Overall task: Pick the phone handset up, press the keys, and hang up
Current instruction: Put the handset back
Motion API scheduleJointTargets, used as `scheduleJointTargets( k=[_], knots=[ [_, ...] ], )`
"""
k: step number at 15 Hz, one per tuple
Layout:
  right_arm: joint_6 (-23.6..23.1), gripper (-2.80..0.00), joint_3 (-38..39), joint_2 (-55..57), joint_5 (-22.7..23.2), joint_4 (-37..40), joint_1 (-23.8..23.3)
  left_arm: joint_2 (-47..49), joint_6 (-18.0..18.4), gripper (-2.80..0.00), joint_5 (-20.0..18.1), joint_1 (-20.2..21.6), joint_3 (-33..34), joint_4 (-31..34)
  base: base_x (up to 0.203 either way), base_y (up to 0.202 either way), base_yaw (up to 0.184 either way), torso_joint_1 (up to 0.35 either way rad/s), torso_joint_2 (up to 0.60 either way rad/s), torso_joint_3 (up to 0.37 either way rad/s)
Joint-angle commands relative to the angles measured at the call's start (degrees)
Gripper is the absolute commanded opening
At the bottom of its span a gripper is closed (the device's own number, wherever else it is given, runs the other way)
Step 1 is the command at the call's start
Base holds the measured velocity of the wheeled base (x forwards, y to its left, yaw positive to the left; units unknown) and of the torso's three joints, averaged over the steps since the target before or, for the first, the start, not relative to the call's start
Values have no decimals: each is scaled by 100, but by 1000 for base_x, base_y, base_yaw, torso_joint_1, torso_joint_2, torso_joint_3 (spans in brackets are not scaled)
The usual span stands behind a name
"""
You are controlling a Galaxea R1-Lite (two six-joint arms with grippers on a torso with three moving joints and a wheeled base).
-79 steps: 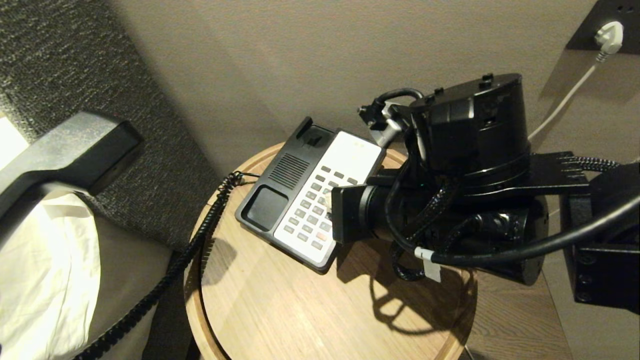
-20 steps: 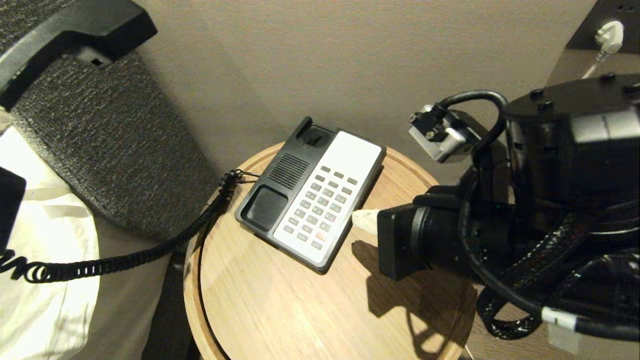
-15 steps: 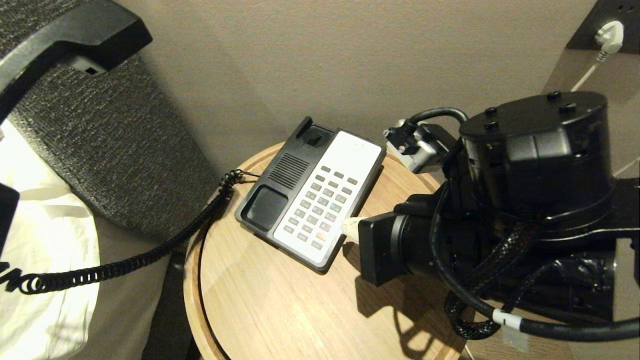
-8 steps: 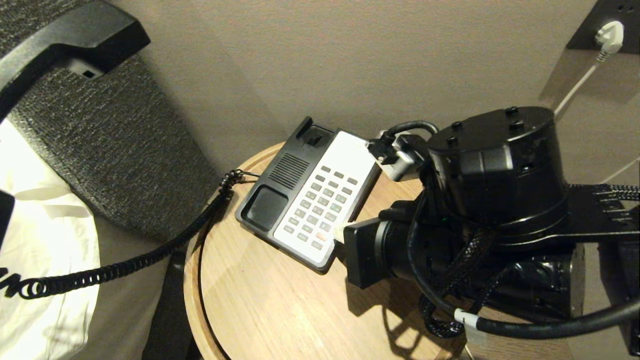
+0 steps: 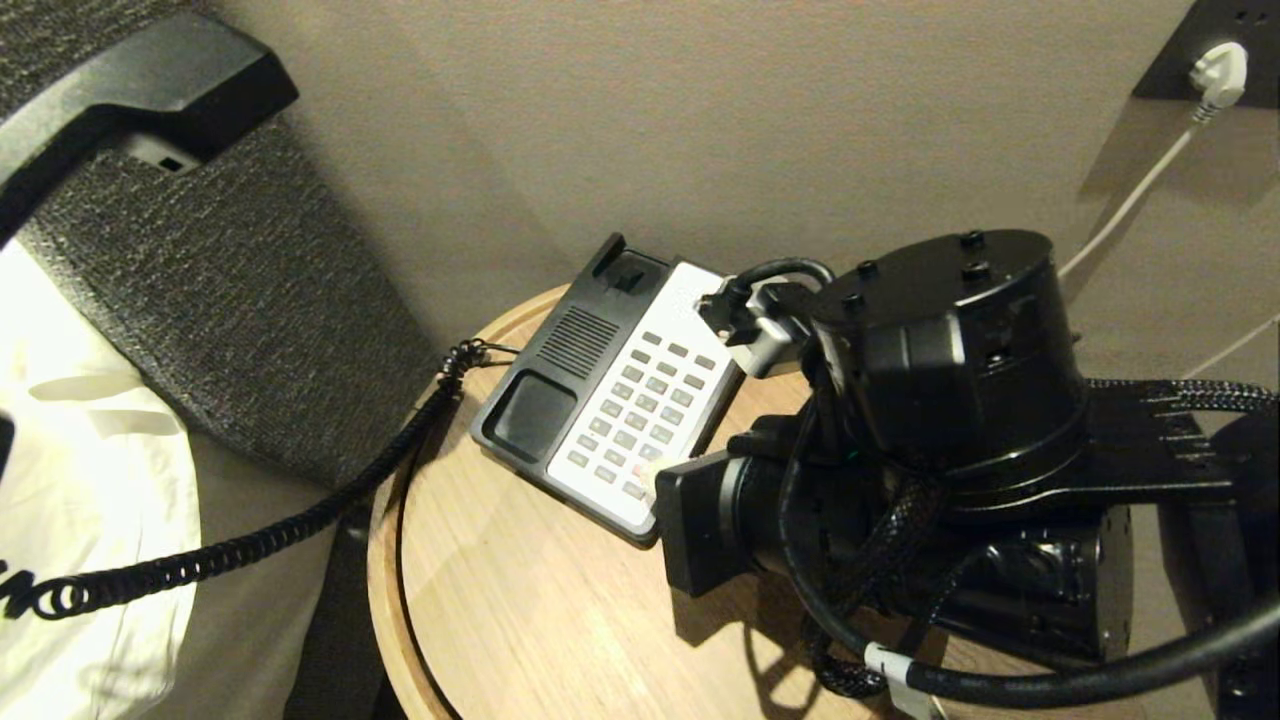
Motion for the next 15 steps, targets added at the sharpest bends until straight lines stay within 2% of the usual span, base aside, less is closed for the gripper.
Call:
scheduleJointTargets(
  k=[1,10,15],
  knots=[
    [5,-280,-60,116,-17,-15,29,-84,-10,-280,-8,7,20,-8,0,0,0,0,0,0],
    [5,-280,-79,247,-35,-32,20,-182,-19,-280,-18,-1,64,-8,0,0,0,0,0,0],
    [5,-280,-81,302,-53,-32,20,-183,-142,-280,-20,0,47,-8,0,0,0,0,0,0]
  ],
)
